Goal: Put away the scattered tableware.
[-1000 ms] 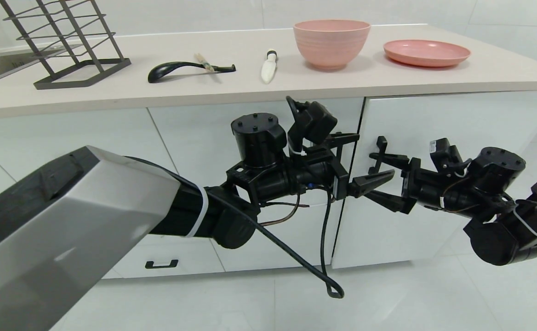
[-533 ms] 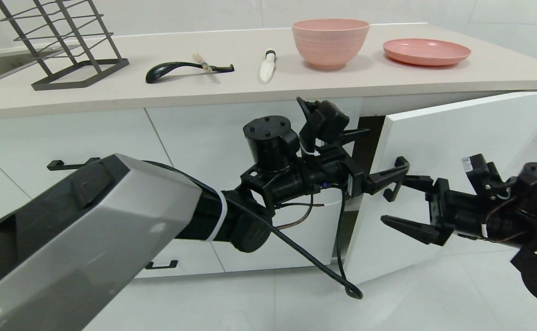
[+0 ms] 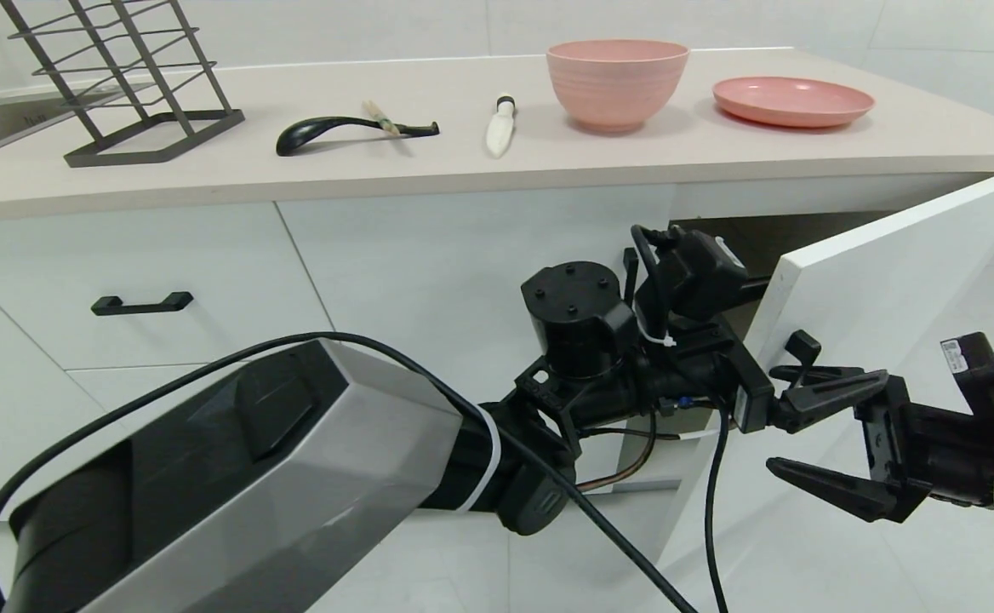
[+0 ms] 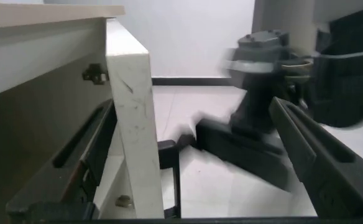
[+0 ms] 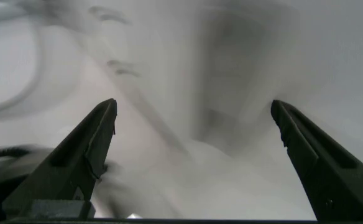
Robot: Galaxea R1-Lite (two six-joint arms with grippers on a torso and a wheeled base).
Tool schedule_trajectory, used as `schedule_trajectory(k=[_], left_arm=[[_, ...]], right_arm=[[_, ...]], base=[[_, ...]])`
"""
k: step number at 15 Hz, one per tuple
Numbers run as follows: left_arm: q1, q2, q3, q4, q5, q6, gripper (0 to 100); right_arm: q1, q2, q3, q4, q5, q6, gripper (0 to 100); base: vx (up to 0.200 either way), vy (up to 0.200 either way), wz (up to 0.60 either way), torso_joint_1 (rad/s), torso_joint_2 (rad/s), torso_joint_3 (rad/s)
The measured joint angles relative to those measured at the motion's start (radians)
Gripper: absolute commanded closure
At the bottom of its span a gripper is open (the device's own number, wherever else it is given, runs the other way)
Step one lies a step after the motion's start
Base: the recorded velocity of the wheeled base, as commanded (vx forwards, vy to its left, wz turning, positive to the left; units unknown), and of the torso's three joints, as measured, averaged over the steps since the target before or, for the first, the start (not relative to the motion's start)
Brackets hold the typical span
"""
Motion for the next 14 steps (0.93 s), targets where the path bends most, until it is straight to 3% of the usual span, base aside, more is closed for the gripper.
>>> schedule_trajectory(k=[1, 7, 8, 12, 14], left_arm=[[-0.004, 0.004, 0.001, -0.005, -0.011, -0.002, 0], [-0.041, 0.038, -0.029, -0.015, -0.007, -0.006, 0], [-0.047, 0.044, -0.039, -0.013, 0.024, -0.009, 0], [-0.043, 0.058, -0.051, 0.000, 0.177, -0.080, 0], [-0.041, 0.061, -0.053, 0.000, 0.211, -0.083, 0]], right_arm=[[-0.048, 0.006, -0.003, 0.004, -0.053, 0.000, 0], [-0.110, 0.017, 0.039, -0.003, -0.051, -0.014, 0], [-0.110, 0.006, 0.062, -0.007, -0.050, -0.015, 0], [-0.113, -0.133, 0.167, -0.021, -0.048, -0.018, 0], [-0.125, -0.252, 0.220, -0.016, -0.053, -0.021, 0]], base=[[0.000, 0.000, 0.00, 0.000, 0.00, 0.000], [0.000, 0.000, 0.00, 0.000, 0.00, 0.000], [0.000, 0.000, 0.00, 0.000, 0.00, 0.000], [0.000, 0.000, 0.00, 0.000, 0.00, 0.000], [0.000, 0.000, 0.00, 0.000, 0.00, 0.000]])
